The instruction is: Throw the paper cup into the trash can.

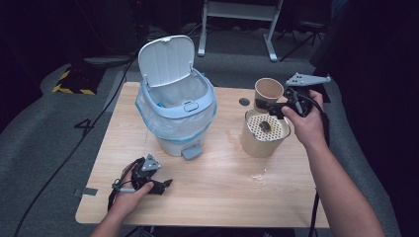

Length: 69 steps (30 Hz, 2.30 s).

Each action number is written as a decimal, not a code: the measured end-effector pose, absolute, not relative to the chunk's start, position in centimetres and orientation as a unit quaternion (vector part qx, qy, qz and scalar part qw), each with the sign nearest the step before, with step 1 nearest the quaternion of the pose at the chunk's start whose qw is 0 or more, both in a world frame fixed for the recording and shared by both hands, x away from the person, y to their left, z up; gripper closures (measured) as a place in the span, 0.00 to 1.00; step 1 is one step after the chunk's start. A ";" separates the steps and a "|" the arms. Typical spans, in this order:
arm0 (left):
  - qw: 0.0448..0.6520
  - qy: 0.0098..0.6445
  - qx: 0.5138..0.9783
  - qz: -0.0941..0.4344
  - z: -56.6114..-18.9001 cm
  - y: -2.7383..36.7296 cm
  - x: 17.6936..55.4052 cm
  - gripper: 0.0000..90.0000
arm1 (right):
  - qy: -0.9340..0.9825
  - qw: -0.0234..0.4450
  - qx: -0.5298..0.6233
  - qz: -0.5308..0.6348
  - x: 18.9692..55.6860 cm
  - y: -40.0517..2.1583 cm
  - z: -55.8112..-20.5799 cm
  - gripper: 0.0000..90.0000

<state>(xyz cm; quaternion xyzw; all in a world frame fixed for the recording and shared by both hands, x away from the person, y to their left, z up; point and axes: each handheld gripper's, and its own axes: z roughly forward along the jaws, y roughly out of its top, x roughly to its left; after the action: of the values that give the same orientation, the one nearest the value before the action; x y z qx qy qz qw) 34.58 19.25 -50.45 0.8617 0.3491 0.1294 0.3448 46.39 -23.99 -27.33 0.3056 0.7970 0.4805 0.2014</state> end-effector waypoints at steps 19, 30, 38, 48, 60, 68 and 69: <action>0.346 0.342 0.865 0.124 -50.5 19.2 34.8 0.13 | 0.800 0.181 0.265 0.508 48.3 -15.4 -23.2 0.33; 0.346 0.343 0.864 0.125 -50.5 19.2 34.8 0.13 | 0.800 0.164 0.249 0.521 49.8 -10.2 -22.8 0.32; 0.346 0.339 0.866 0.126 -50.5 19.3 34.8 0.13 | 0.800 0.149 0.247 0.526 50.6 -7.4 -23.6 0.32; 0.346 0.338 0.866 0.126 -50.5 19.3 34.8 0.13 | 0.810 0.137 0.240 0.517 50.8 -4.7 -24.4 0.32; 0.346 0.335 0.867 0.126 -50.5 19.3 34.8 0.13 | 0.837 0.135 0.229 0.478 50.9 -2.5 -25.3 0.32; 0.345 0.333 0.868 0.125 -50.5 19.3 34.7 0.13 | 0.844 0.141 0.233 0.463 51.1 -1.8 -26.4 0.15; 0.345 0.333 0.869 0.125 -50.5 19.3 34.7 0.13 | 0.839 0.148 0.235 0.467 51.1 -1.8 -26.3 0.23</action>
<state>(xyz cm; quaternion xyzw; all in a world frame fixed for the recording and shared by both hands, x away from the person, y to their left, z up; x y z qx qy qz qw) 34.72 19.32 -50.45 0.8685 0.3333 0.1251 0.3449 51.11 -1.81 -26.29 0.2354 0.8391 0.4674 0.1484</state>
